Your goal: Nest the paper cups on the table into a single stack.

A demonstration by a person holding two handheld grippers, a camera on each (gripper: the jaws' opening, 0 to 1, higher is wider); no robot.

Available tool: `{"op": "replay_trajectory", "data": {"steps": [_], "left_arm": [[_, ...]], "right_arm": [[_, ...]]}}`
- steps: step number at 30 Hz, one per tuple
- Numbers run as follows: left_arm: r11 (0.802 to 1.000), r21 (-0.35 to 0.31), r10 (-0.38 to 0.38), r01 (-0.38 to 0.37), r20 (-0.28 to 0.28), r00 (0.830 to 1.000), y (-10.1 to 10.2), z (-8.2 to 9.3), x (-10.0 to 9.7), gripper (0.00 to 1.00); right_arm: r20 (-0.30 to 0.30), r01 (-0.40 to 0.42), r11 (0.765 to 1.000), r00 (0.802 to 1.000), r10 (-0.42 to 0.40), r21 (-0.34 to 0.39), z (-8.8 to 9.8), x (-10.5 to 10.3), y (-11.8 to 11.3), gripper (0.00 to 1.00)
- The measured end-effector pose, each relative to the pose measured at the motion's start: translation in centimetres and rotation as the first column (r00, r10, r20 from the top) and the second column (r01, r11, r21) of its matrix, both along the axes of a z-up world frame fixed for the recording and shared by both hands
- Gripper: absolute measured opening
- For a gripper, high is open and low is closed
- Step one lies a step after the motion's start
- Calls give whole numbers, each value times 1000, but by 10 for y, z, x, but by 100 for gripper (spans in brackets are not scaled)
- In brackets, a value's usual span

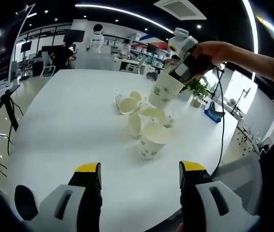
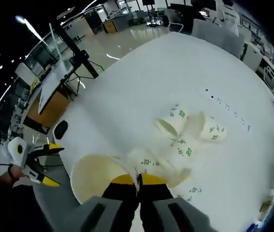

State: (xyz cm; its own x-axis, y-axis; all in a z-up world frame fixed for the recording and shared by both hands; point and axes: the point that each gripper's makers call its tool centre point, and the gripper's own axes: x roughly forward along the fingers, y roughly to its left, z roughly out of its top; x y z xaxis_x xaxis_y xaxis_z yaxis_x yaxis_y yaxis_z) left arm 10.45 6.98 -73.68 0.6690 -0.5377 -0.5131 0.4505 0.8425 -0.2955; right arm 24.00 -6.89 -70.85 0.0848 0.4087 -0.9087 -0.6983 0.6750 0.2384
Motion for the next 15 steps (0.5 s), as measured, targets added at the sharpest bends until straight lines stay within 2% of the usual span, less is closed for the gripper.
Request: {"op": "replay_trajectory", "data": {"steps": [3,8,15], "left_arm": [[1000,-1,0,0,3,1000,0,1,1,64],[1000,2,-2,2,3,1000,0,2,0,64],[1000,11,0,0,4,1000,2,0,1,64]], "right_arm": [[-9,-37,999,999,37,7,2,-5,9,0],[-20,-90,996,996,90,1,1,-26,20,0],[-36,-132,991,991,132,-6,-6,-32,26,0]]}}
